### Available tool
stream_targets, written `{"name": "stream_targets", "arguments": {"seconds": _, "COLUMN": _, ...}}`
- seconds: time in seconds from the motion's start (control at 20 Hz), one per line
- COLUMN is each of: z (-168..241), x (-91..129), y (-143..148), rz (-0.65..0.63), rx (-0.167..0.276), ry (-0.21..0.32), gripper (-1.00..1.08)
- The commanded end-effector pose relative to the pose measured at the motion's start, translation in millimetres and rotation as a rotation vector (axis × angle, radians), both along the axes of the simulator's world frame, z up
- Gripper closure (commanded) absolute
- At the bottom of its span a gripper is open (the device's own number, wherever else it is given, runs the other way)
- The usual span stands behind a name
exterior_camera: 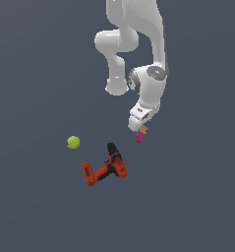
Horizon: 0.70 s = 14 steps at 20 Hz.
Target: Pick up a designated object from a clutter of objects.
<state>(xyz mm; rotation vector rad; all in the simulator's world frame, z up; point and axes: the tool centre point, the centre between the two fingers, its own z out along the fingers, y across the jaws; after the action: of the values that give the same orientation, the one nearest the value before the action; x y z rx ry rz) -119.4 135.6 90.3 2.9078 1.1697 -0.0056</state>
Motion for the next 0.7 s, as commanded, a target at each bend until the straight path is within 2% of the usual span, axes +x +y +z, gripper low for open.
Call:
{"name": "stream_targets", "arguments": {"seconds": 0.0, "z": -7, "x": -9, "y": 6, "rz": 0.037, "rx": 0.004, "ry": -0.001, "gripper": -0.92}}
{"name": "stream_targets", "arguments": {"seconds": 0.25, "z": -14, "x": -19, "y": 11, "rz": 0.074, "rx": 0.008, "ry": 0.000, "gripper": -0.92}}
{"name": "stream_targets", "arguments": {"seconds": 0.65, "z": -20, "x": -19, "y": 11, "rz": 0.073, "rx": 0.008, "ry": 0.001, "gripper": -0.92}}
